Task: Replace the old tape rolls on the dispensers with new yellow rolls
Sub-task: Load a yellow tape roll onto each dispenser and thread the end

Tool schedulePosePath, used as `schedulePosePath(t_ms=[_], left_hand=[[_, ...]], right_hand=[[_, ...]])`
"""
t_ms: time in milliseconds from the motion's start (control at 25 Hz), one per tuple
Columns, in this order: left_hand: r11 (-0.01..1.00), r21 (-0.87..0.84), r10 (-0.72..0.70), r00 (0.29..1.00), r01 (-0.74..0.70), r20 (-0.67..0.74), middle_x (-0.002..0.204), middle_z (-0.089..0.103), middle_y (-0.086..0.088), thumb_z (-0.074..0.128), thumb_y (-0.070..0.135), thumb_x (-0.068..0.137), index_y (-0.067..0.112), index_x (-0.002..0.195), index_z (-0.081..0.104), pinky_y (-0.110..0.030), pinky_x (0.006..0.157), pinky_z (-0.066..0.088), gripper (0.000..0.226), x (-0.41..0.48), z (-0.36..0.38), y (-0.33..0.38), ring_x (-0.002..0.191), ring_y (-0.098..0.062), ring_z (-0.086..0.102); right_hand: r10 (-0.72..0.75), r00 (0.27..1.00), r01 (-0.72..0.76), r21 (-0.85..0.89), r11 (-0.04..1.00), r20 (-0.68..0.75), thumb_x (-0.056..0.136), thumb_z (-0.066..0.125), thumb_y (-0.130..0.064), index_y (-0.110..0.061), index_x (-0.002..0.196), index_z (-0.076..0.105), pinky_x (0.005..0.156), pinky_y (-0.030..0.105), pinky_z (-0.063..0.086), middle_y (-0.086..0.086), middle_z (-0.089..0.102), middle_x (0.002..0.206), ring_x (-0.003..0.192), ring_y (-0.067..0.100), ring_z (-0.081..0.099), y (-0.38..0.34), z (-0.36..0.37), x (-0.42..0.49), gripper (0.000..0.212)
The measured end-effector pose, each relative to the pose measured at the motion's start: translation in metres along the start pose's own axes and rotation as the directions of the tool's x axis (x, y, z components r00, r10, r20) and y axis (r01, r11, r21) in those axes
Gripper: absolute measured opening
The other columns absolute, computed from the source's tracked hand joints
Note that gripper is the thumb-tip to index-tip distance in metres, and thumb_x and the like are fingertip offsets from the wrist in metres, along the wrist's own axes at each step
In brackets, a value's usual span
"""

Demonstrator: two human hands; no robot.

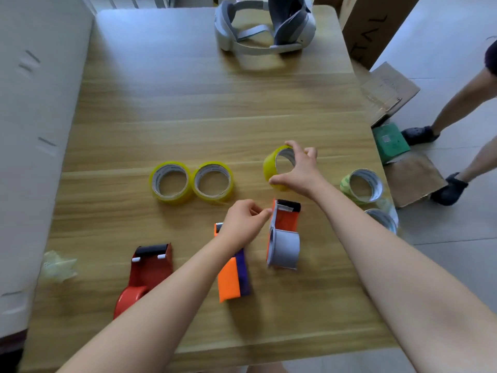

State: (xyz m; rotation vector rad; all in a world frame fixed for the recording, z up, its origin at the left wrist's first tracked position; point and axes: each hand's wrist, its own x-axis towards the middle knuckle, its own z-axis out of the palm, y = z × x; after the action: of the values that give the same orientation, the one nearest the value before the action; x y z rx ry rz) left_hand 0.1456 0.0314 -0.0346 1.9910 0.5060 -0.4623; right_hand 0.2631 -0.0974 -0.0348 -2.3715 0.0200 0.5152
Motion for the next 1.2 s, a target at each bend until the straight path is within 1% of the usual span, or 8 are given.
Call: schedulePosePath(t_ms=[120, 160, 240, 400, 560, 720, 920, 1200], left_hand=[[0.993, -0.036, -0.107, 0.989, 0.111, 0.102, 0.067, 0.062, -0.004, 0.067, 0.040, 0.080, 0.008, 0.075, 0.064, -0.034, 0.070, 0.050, 0.032, -0.016, 0.025, -0.003, 0.065, -0.018, 0.057], [0.986, -0.056, -0.149, 0.983, 0.155, 0.106, 0.071, 0.064, -0.003, 0.068, 0.041, 0.079, 0.010, 0.079, 0.063, -0.034, 0.071, 0.051, 0.031, -0.021, 0.031, -0.007, 0.068, -0.017, 0.059], [0.968, -0.123, -0.209, 0.974, 0.219, 0.092, 0.081, 0.066, -0.005, 0.069, 0.039, 0.077, 0.010, 0.087, 0.062, -0.035, 0.075, 0.051, 0.031, -0.029, 0.038, -0.014, 0.076, -0.019, 0.062], [0.982, -0.082, -0.150, 0.967, 0.170, 0.205, 0.081, 0.066, -0.008, 0.062, 0.026, 0.086, 0.011, 0.079, 0.066, -0.029, 0.071, 0.044, 0.017, -0.040, 0.045, -0.015, 0.077, -0.018, 0.059], [0.913, -0.332, -0.166, 0.959, 0.238, 0.230, 0.078, 0.061, -0.010, 0.053, 0.019, 0.093, 0.010, 0.075, 0.064, -0.038, 0.080, 0.047, 0.023, -0.050, 0.049, -0.016, 0.080, -0.023, 0.057], [0.783, -0.540, -0.220, 0.950, 0.308, 0.222, 0.079, 0.061, -0.016, 0.046, 0.014, 0.096, 0.004, 0.079, 0.061, -0.039, 0.073, 0.050, 0.025, -0.062, 0.043, -0.008, 0.073, -0.029, 0.059], [0.751, -0.594, -0.175, 0.954, 0.288, 0.241, 0.081, 0.065, -0.016, 0.047, 0.022, 0.096, 0.002, 0.092, 0.064, -0.035, 0.066, 0.049, 0.026, -0.078, 0.032, 0.001, 0.064, -0.025, 0.062], [0.730, -0.621, -0.149, 0.953, 0.285, 0.262, 0.087, 0.068, -0.016, 0.047, 0.024, 0.096, 0.003, 0.096, 0.062, -0.033, 0.057, 0.057, 0.026, -0.085, 0.017, 0.005, 0.067, -0.025, 0.067]], right_hand=[[0.086, 0.996, -0.088, 0.407, 0.909, 0.023, 0.056, 0.086, -0.022, -0.032, 0.134, 0.043, 0.102, 0.032, 0.042, 0.005, 0.040, 0.133, 0.119, 0.013, 0.044, 0.028, -0.037, -0.038, 0.090], [0.097, 0.994, -0.113, 0.491, 0.864, 0.058, 0.055, 0.086, -0.022, -0.035, 0.133, 0.044, 0.096, 0.036, 0.048, 0.002, 0.042, 0.134, 0.121, 0.016, 0.047, 0.037, -0.043, -0.053, 0.090], [0.109, 0.986, -0.160, 0.575, 0.803, 0.122, 0.060, 0.085, -0.014, -0.036, 0.133, 0.043, 0.079, 0.030, 0.052, 0.000, 0.043, 0.132, 0.118, 0.019, 0.050, 0.054, -0.048, -0.085, 0.087], [0.111, 0.976, -0.203, 0.609, 0.767, 0.186, 0.052, 0.084, -0.009, -0.032, 0.134, 0.043, 0.066, 0.021, 0.052, 0.004, 0.044, 0.132, 0.101, 0.008, 0.056, 0.084, -0.034, -0.128, 0.095], [0.145, 0.961, -0.270, 0.697, 0.664, 0.234, 0.038, 0.082, -0.021, -0.040, 0.123, 0.050, 0.084, 0.039, 0.054, 0.005, 0.049, 0.134, 0.113, 0.026, 0.058, 0.109, -0.020, -0.149, 0.093], [0.068, 0.946, -0.287, 0.720, 0.632, 0.318, 0.043, 0.082, -0.020, -0.043, 0.122, 0.052, 0.098, 0.051, 0.048, 0.005, 0.052, 0.134, 0.119, 0.030, 0.055, 0.114, -0.014, -0.167, 0.088], [-0.008, 0.938, -0.279, 0.772, 0.571, 0.345, 0.046, 0.080, -0.015, -0.033, 0.129, 0.049, 0.083, 0.035, 0.051, 0.006, 0.054, 0.132, 0.118, 0.025, 0.056, 0.103, -0.007, -0.185, 0.091], [-0.027, 0.950, -0.238, 0.778, 0.581, 0.311, 0.048, 0.085, -0.018, -0.034, 0.133, 0.046, 0.091, 0.041, 0.051, 0.002, 0.054, 0.133, 0.122, 0.026, 0.054, 0.095, -0.004, -0.190, 0.095]])
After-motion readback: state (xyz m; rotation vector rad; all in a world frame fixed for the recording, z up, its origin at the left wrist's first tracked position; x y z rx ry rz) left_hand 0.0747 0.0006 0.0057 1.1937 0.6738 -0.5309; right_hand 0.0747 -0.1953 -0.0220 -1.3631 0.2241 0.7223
